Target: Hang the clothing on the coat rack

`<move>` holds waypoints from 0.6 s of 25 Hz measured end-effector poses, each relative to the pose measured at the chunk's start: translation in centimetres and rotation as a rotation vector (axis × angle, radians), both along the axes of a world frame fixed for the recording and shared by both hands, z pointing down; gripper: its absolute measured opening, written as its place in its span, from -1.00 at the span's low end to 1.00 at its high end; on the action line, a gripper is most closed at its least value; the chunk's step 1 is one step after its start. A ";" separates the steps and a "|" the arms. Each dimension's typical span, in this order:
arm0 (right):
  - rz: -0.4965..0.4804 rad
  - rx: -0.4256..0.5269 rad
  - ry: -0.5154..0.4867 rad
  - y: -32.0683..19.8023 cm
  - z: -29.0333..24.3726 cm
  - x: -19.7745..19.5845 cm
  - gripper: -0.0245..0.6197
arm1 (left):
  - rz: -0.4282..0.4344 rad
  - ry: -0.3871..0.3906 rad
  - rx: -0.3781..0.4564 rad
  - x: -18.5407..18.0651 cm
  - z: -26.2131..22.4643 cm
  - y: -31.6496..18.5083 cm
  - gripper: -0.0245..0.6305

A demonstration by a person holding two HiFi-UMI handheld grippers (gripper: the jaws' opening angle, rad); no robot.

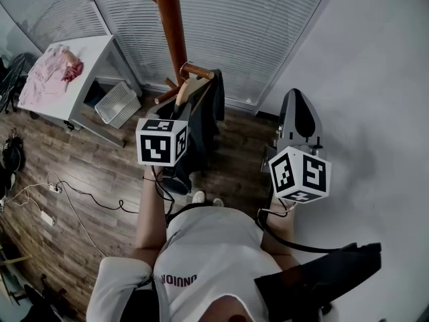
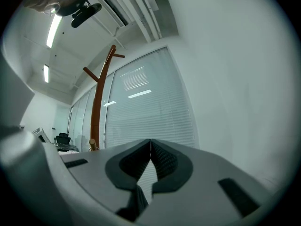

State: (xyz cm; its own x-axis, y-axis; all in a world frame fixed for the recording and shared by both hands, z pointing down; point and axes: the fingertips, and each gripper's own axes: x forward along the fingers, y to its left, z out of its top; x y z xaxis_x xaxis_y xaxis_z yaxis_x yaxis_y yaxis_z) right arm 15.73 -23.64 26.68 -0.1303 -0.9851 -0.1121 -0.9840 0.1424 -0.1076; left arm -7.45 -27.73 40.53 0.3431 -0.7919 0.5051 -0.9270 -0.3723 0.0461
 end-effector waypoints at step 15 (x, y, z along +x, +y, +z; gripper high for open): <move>-0.033 -0.006 -0.021 -0.7 0.3 -1.3 -0.86 | -0.034 -0.032 0.139 -1.3 -4.6 0.4 -0.60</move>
State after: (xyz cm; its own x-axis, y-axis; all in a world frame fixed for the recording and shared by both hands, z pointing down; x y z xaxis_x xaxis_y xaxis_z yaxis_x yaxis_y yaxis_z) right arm 14.42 -24.37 27.03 -0.1604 -0.9810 -0.1094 -0.9763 0.1740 -0.1286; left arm -8.74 -27.32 35.98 0.3003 -0.8659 0.4002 -0.9393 -0.3413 -0.0337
